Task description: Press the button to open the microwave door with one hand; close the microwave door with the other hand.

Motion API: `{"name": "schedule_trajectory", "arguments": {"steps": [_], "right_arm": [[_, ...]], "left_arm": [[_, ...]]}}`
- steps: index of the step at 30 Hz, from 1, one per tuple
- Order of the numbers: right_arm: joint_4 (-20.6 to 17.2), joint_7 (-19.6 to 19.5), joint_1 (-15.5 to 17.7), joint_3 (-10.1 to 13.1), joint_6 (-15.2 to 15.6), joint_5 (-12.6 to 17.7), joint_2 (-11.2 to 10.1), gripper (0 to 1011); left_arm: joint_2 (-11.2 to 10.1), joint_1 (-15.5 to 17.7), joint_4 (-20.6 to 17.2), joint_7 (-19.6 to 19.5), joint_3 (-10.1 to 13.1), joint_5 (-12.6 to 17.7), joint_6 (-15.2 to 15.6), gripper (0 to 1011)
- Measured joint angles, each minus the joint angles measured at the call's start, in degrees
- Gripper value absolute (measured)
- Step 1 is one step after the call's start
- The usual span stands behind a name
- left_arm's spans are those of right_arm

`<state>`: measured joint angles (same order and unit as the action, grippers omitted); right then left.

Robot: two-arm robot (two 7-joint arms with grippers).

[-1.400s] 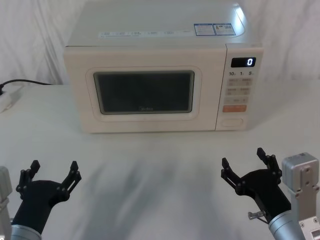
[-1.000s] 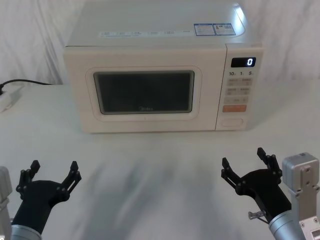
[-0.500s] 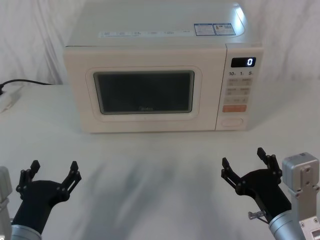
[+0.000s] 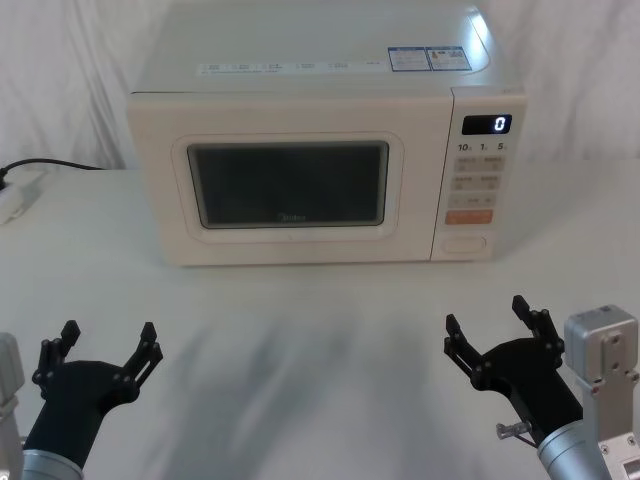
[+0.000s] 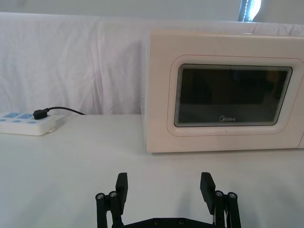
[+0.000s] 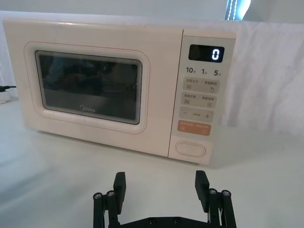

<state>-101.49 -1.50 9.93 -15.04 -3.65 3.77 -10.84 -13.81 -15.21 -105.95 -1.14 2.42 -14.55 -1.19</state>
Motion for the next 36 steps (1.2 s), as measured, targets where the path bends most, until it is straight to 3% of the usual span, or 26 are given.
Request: {"name": "schedule_trajectory", "arguments": {"steps": [9, 19, 30, 32, 36], "right_arm": [[0.0, 0.0, 0.0, 0.0, 0.0, 0.0, 0.0, 746], [0.0, 0.0, 0.0, 0.0, 0.0, 0.0, 0.0, 408], [0.0, 0.0, 0.0, 0.0, 0.0, 0.0, 0.0, 111], [0.0, 0.0, 0.0, 0.0, 0.0, 0.0, 0.0, 14], [0.0, 0.0, 0.0, 0.0, 0.0, 0.0, 0.0, 0]], "left_arm": [[0.01, 0.0, 0.0, 0.0, 0.0, 0.0, 0.0, 1001], [0.0, 0.0, 0.0, 0.0, 0.0, 0.0, 0.0, 1001], [0.0, 0.0, 0.0, 0.0, 0.0, 0.0, 0.0, 1001], [0.0, 0.0, 0.0, 0.0, 0.0, 0.0, 0.0, 1001], [0.0, 0.0, 0.0, 0.0, 0.0, 0.0, 0.0, 1001]]}}
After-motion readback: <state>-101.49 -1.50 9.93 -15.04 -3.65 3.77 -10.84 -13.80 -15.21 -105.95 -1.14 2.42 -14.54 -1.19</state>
